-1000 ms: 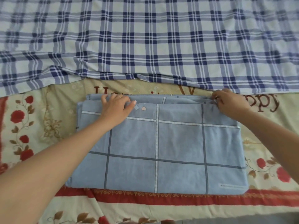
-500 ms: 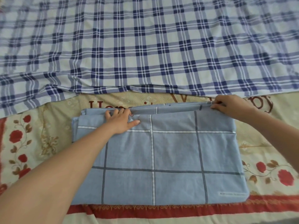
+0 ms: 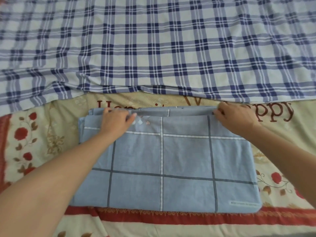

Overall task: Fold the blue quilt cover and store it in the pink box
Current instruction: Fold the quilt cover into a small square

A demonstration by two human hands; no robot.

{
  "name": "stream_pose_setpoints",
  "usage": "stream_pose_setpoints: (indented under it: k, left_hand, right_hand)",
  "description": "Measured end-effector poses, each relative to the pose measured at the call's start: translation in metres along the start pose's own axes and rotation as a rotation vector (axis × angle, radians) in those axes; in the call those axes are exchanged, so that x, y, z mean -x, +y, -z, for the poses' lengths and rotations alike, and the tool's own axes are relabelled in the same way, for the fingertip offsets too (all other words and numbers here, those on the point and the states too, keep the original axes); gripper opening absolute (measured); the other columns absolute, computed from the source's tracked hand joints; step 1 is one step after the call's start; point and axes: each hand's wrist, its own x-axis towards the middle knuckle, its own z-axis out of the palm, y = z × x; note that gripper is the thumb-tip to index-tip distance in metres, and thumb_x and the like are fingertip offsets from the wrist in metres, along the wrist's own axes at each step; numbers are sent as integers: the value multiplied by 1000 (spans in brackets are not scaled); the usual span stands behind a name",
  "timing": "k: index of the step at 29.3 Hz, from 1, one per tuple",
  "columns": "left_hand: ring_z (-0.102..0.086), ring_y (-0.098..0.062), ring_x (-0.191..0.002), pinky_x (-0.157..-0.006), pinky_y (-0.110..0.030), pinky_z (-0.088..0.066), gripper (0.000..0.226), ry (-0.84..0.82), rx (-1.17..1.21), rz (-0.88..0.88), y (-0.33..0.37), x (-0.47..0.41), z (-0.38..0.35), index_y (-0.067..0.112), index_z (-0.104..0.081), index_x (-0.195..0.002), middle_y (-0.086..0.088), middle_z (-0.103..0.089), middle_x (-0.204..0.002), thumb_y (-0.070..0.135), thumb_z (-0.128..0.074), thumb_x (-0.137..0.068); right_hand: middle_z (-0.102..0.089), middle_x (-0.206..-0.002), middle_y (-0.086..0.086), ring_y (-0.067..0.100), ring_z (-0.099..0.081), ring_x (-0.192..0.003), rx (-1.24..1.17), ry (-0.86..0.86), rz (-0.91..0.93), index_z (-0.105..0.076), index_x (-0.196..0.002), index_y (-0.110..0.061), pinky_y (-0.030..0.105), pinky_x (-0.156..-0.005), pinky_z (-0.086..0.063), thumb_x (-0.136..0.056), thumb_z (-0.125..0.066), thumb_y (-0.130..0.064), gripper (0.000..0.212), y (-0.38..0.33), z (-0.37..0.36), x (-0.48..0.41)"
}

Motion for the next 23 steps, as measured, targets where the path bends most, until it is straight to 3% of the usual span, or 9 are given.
stream_pose_setpoints:
  k: [2,4,6,9,11,14,18,20,23]
  left_hand:
    - [-48,-23,-52,-80,-40,-36,55,126,71,149,-18,23,-2,19,-43,-54,4,-43,-50,50,-23,-95]
    - [-37,-21,-44,-75,-40,-37,54,229,113,209,-23,35,-2,18,-38,-50,5,-37,-45,45,-22,-94]
    - [-31,-19,-42,-69,-36,-34,49,364,164,183,-23,33,7,18,-33,-51,6,-32,-44,34,-29,-96]
    - [-34,-20,-46,-67,-33,-26,47,428,150,144,-25,18,19,17,-35,-53,4,-34,-47,29,-32,-97]
    - [-46,-27,-54,-72,-36,-27,47,334,101,155,-30,6,14,14,-42,-56,-5,-46,-52,30,-35,-100]
    - [-55,-31,-86,-85,-40,-28,42,114,23,286,-32,-4,-2,11,-54,-72,-15,-63,-79,34,-35,-101]
    - [-38,-32,-126,-107,-53,-17,34,132,39,499,-9,14,-11,8,-52,-117,-16,-46,-133,33,-39,-99]
    - [-25,-32,-136,-109,-60,-9,44,176,77,285,20,32,-15,13,-41,-133,-14,-28,-147,37,-39,-96]
    - [-2,-32,-145,-107,-68,1,62,-5,-115,-172,36,49,-25,31,-18,-150,-2,-3,-159,55,-26,-93]
  right_hand:
    - [-66,-82,10,30,-59,-73,35,-5,6,-57,-86,-12,37,-79,-37,-101,-31,-36,39,4,-14,10]
    - [-63,-71,13,33,-56,-61,-35,191,27,-57,-72,-7,39,-70,-42,-98,-33,-32,44,7,-20,16]
    - [-57,-61,15,32,-51,-49,-51,374,11,-54,-62,-2,31,-56,-33,-95,-36,-28,46,7,-14,21]
    - [-58,-62,20,32,-52,-48,-31,427,-67,-54,-61,1,30,-57,-25,-95,-40,-28,47,11,4,17]
    - [-60,-68,22,35,-55,-58,-2,395,-71,-55,-65,0,37,-63,-32,-97,-37,-32,49,15,1,-1]
    - [-64,-87,20,34,-55,-85,50,193,-85,-60,-81,-4,44,-86,-34,-100,-37,-38,46,9,-16,-26]
    - [-44,-132,20,35,-34,-130,-63,202,-350,-51,-120,-7,56,-115,-9,-98,-40,-39,41,-25,-22,-22]
    - [-32,-149,16,35,-22,-142,-86,223,-146,-38,-139,-13,59,-113,5,-97,-38,-34,46,-67,-28,-1]
    - [-28,-155,2,33,-25,-142,109,118,554,-19,-148,-28,69,-106,2,-93,-24,-51,61,-122,-52,34]
